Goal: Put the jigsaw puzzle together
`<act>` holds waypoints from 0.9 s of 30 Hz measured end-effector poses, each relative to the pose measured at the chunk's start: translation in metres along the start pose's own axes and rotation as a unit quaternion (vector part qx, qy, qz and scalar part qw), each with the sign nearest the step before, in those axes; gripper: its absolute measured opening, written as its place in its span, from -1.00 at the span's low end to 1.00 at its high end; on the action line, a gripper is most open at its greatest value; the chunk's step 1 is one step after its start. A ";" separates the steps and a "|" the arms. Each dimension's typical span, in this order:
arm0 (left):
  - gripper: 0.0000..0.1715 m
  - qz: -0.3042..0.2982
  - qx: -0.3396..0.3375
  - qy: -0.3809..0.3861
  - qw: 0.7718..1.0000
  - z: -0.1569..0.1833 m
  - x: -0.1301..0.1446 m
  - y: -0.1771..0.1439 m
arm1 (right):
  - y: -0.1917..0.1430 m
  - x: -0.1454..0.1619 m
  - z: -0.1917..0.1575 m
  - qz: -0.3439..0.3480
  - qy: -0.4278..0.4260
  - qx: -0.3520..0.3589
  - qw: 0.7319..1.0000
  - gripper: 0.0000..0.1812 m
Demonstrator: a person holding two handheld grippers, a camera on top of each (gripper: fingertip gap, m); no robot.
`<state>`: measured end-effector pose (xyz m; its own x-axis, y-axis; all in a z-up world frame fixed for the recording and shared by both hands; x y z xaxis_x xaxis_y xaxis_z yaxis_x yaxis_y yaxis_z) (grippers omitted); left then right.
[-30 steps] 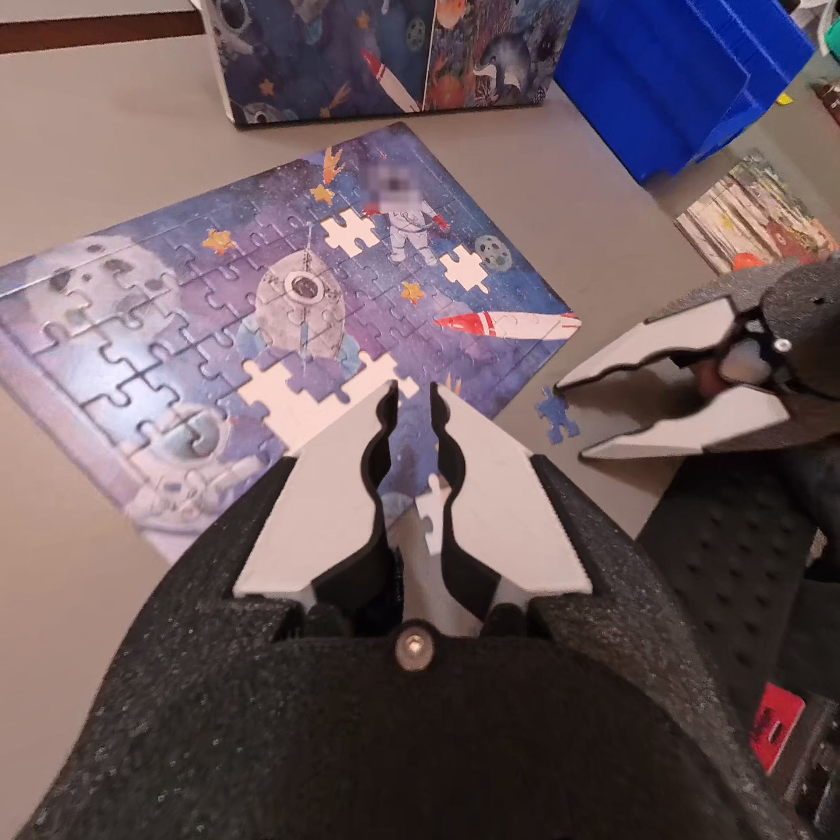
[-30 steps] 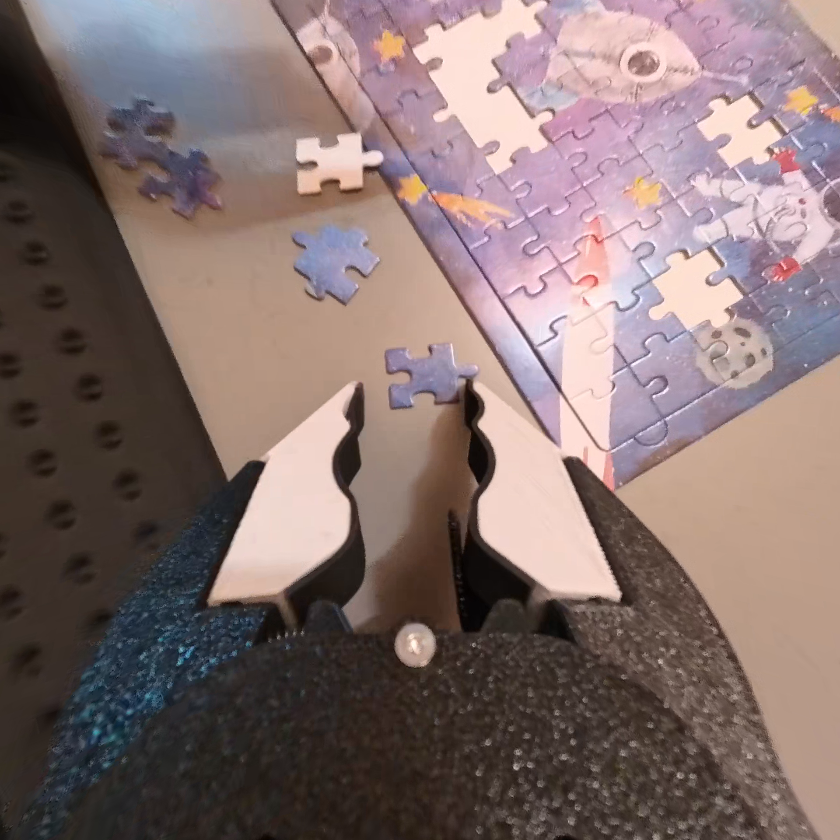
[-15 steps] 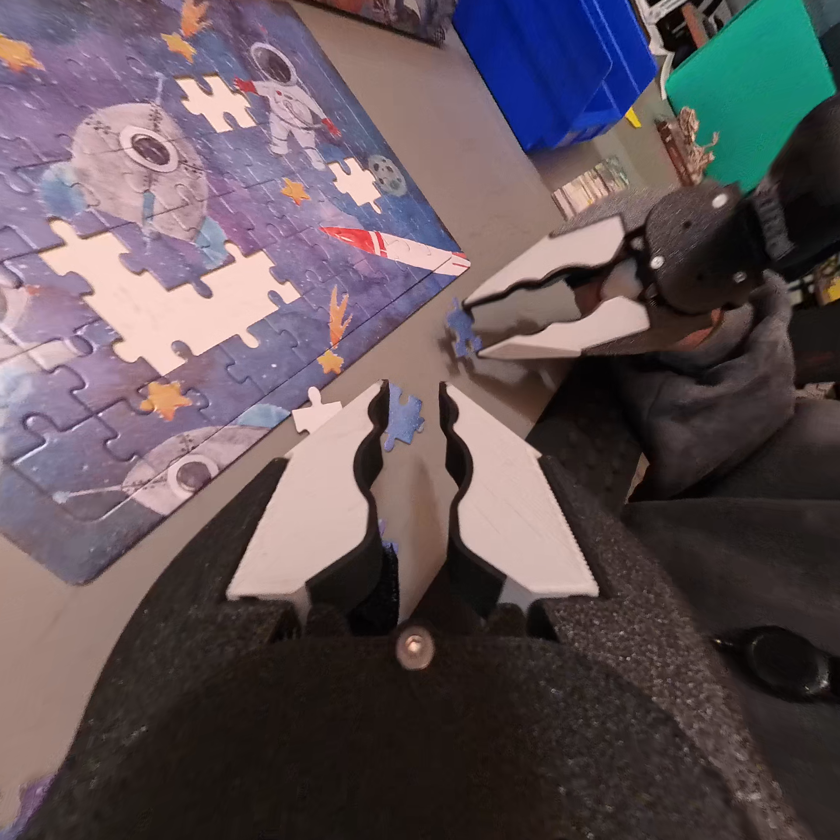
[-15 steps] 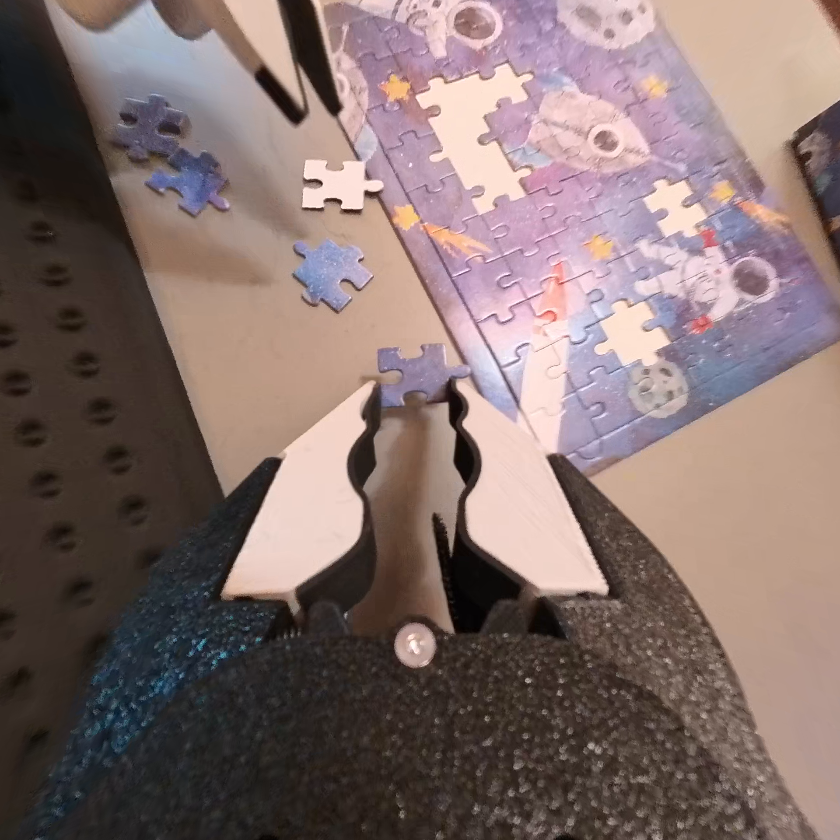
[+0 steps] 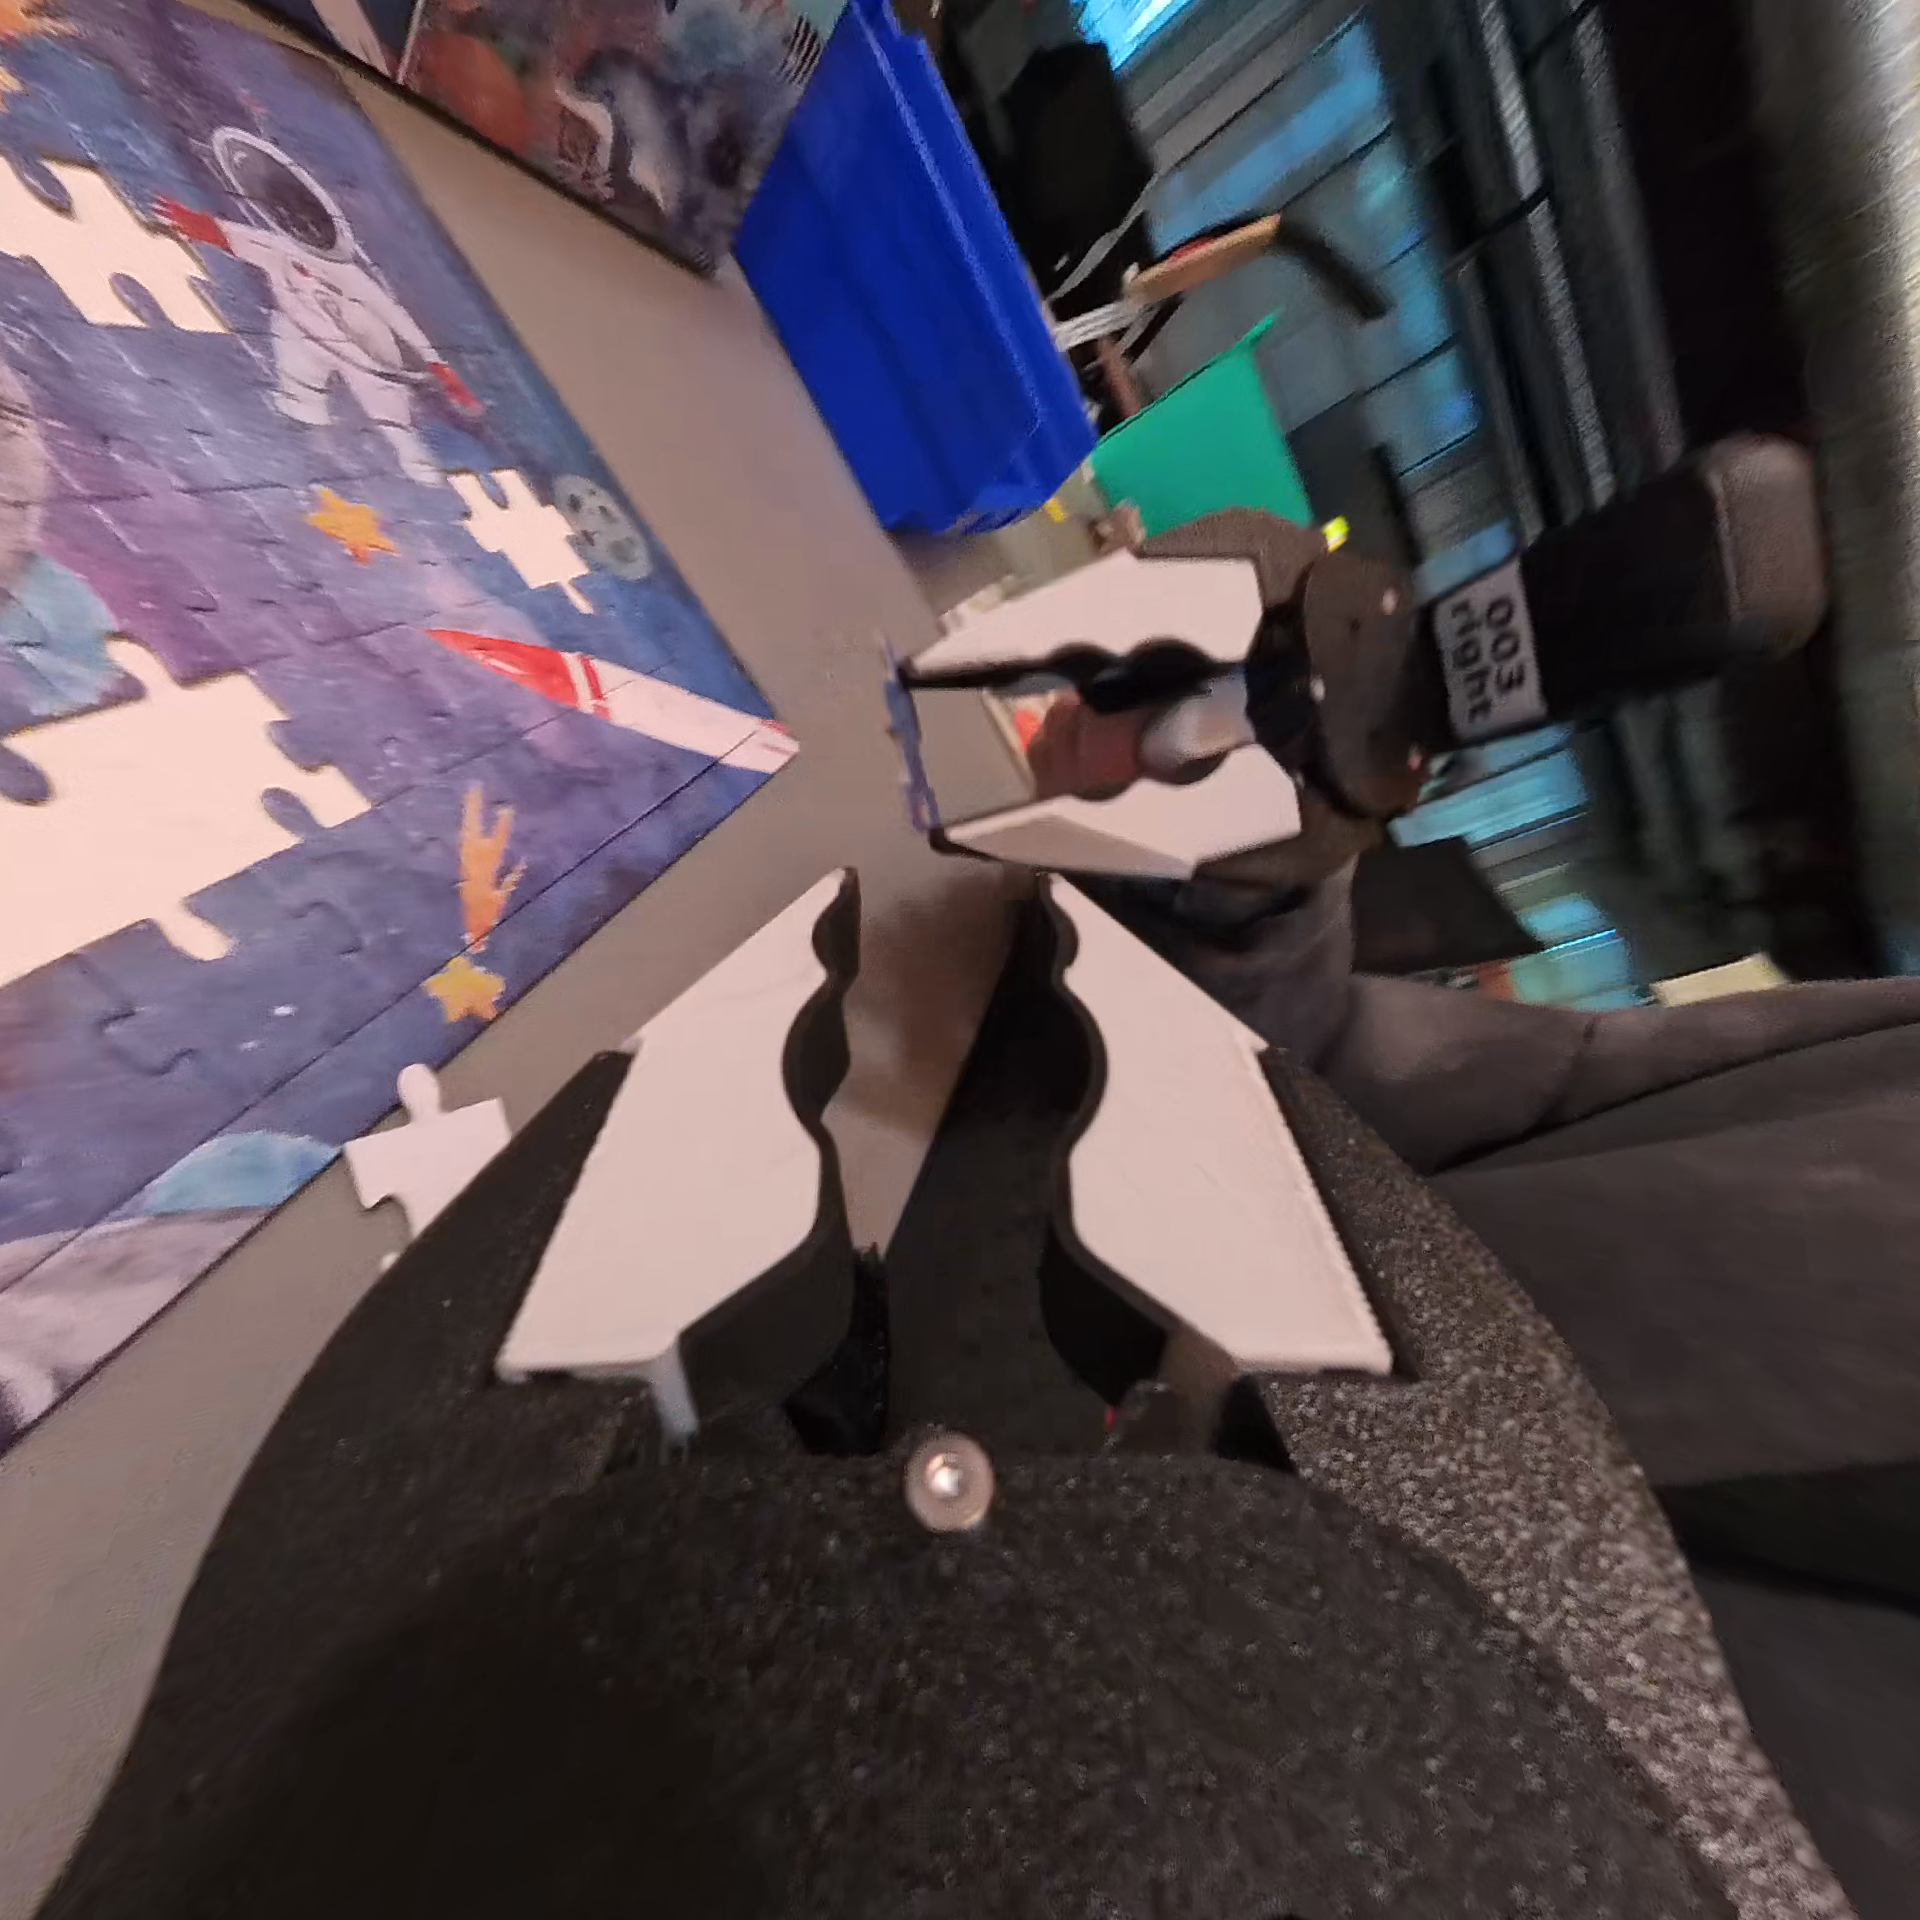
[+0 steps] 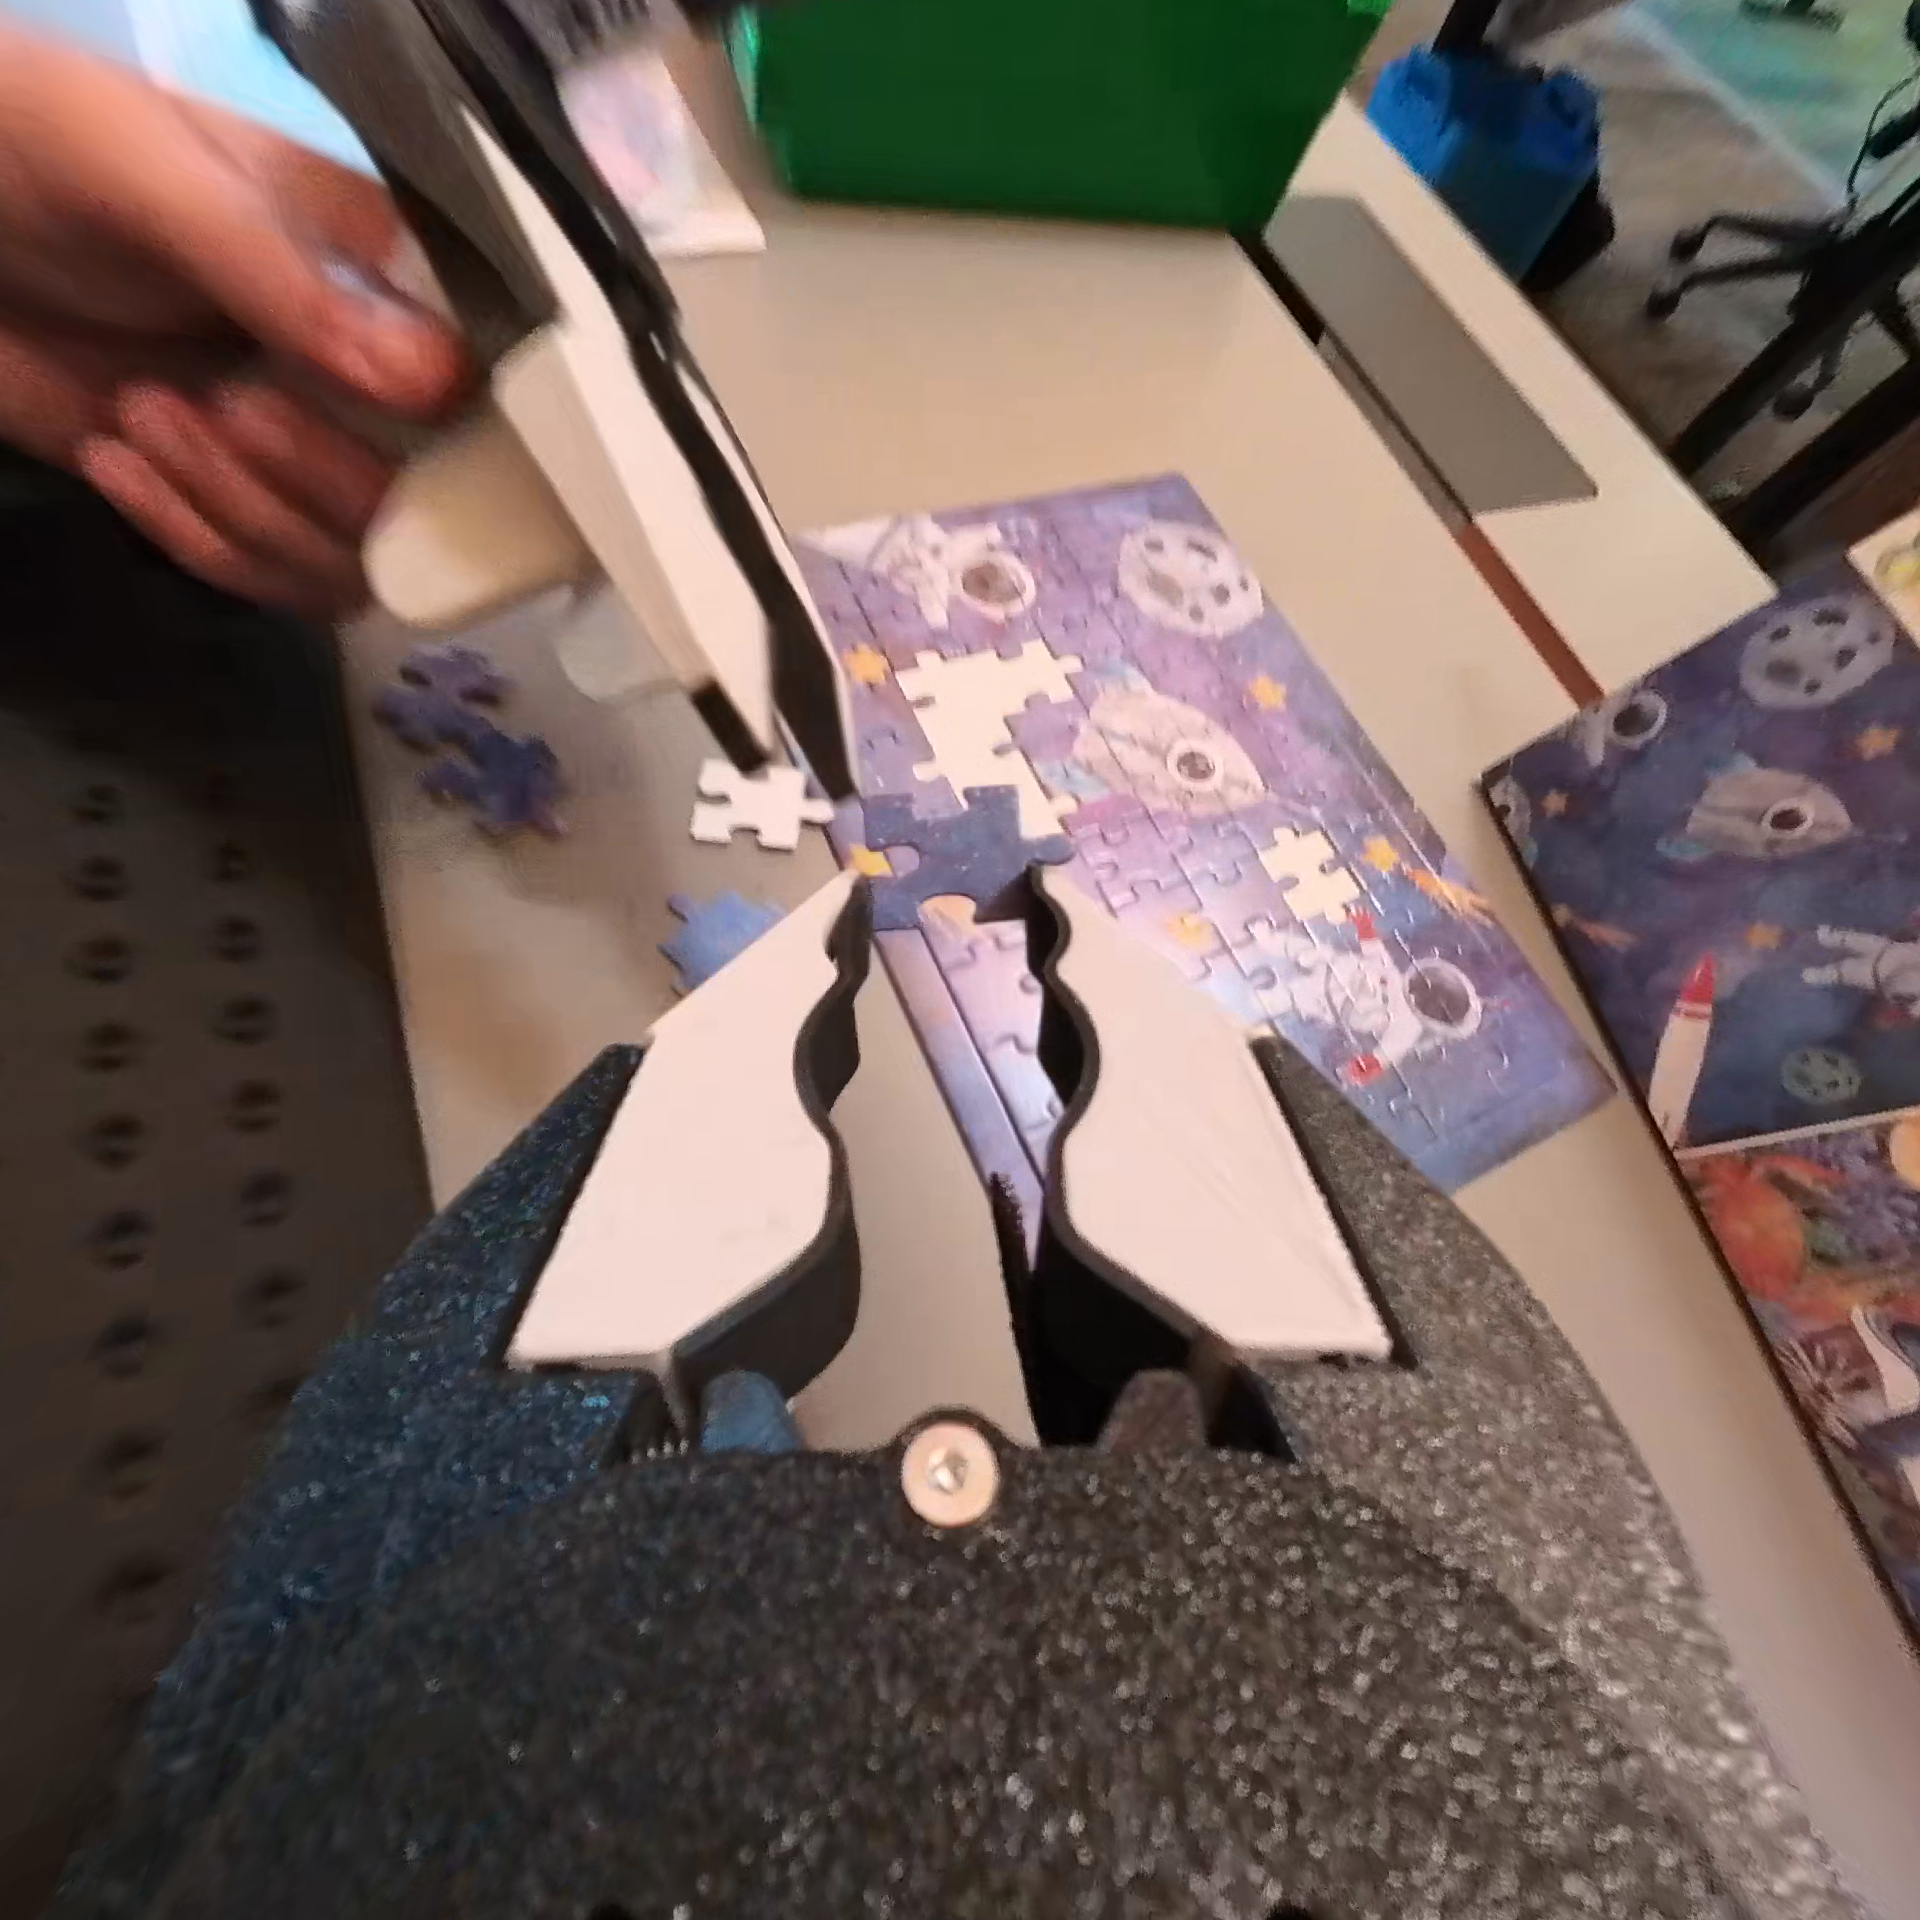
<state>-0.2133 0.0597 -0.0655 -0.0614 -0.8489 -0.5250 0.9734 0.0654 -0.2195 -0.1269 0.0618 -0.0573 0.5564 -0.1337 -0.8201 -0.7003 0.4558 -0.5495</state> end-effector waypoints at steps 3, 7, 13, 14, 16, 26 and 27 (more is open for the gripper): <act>-0.73 0.012 0.037 -0.020 0.999 0.001 -0.002 0.006 | -0.002 -0.013 -0.009 0.029 0.010 -0.008 0.999 -0.68; -1.00 0.002 0.046 -0.018 0.999 -0.004 -0.002 0.006 | -0.003 -0.009 -0.013 0.024 0.020 -0.015 0.999 -0.75; -0.99 -0.069 -0.005 0.074 0.995 -0.011 0.008 -0.011 | -0.006 -0.014 -0.006 0.070 0.116 -0.071 0.988 -0.68; -0.99 -0.084 -0.006 0.096 0.992 -0.009 0.012 -0.013 | -0.002 -0.015 -0.008 0.067 0.131 -0.095 0.985 -0.67; -0.98 -0.095 0.001 0.126 0.987 -0.003 0.015 -0.018 | 0.007 -0.012 -0.022 0.047 0.141 -0.157 0.976 -0.79; -0.99 -0.081 -0.065 0.121 0.987 -0.023 0.013 -0.031 | 0.038 0.021 -0.055 -0.036 0.132 -0.196 0.971 -1.00; -0.98 -0.084 -0.077 0.120 0.986 -0.027 0.013 -0.030 | 0.040 0.024 -0.052 -0.038 0.136 -0.182 0.973 -1.00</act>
<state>-0.2492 0.0605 -0.0877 -0.2874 -0.7068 -0.6464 0.9012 0.0290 -0.4324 -0.1644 0.0309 -0.1075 0.5088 -0.4048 -0.7597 -0.8010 0.1007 -0.5901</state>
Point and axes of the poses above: each gripper's, where its closed fingertips meet, y out along the fingers, x out of its underside, z = x × y across the jaws, the point moved 4 cm from there along -y, back along the fingers, and after that the axes turned 2 degrees about -x, right-handed, at the moved point
